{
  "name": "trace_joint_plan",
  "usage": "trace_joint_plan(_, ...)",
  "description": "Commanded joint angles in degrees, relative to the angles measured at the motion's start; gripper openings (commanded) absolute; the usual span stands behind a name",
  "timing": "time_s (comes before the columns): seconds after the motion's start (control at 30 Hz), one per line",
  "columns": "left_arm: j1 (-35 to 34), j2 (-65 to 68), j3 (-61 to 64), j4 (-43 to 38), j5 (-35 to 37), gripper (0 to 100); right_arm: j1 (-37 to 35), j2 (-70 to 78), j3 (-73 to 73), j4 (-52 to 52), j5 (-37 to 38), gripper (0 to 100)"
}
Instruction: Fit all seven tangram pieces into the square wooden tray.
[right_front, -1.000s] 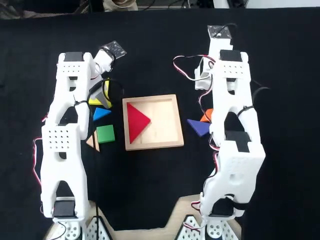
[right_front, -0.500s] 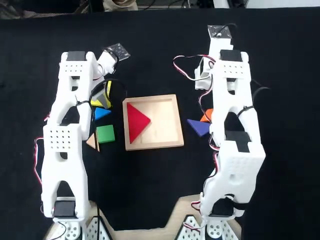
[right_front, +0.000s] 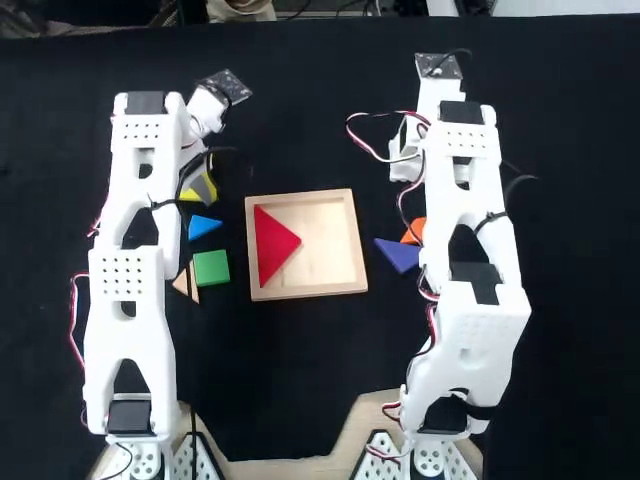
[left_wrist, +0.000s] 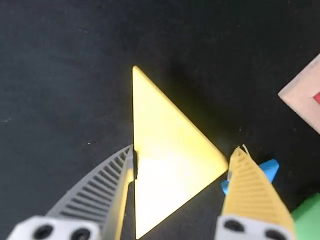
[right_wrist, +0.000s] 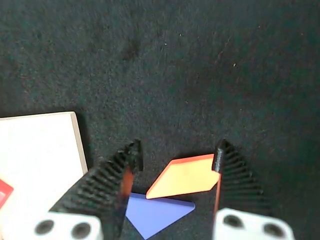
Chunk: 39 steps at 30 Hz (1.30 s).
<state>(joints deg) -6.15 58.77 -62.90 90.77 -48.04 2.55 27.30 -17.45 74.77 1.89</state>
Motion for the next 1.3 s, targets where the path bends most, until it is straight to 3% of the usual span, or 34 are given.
trace_joint_plan(0.0,0.3,-1.7,-6.7,3.5,2.2,7,0.6,-3.1,-0.3,-0.9,0.7,23.3)
trace_joint_plan(0.13,3.0,-1.5,-14.5,10.3,8.1,7,0.9,-3.1,-0.5,-0.9,0.7,23.3)
trace_joint_plan(0.23,3.8,-2.5,-15.9,10.1,18.5,7,1.1,-3.3,-0.7,-0.9,0.6,23.3)
trace_joint_plan(0.43,5.1,-14.0,-8.7,10.2,50.6,7,1.1,-3.5,-0.5,-0.9,0.5,23.3)
trace_joint_plan(0.6,9.1,-29.3,11.4,10.2,74.6,7,3.0,-3.6,-0.8,-0.9,0.5,23.3)
trace_joint_plan(0.8,21.8,-48.4,32.7,8.0,84.3,7,4.5,-3.6,-2.0,-0.6,0.4,23.3)
trace_joint_plan(1.1,24.2,-54.0,59.6,-14.3,101.4,7,4.6,-3.6,-2.0,-0.5,0.5,23.3)
trace_joint_plan(1.27,29.4,-54.5,70.9,-24.2,111.9,7,5.2,-3.6,-2.0,-0.9,0.7,23.3)
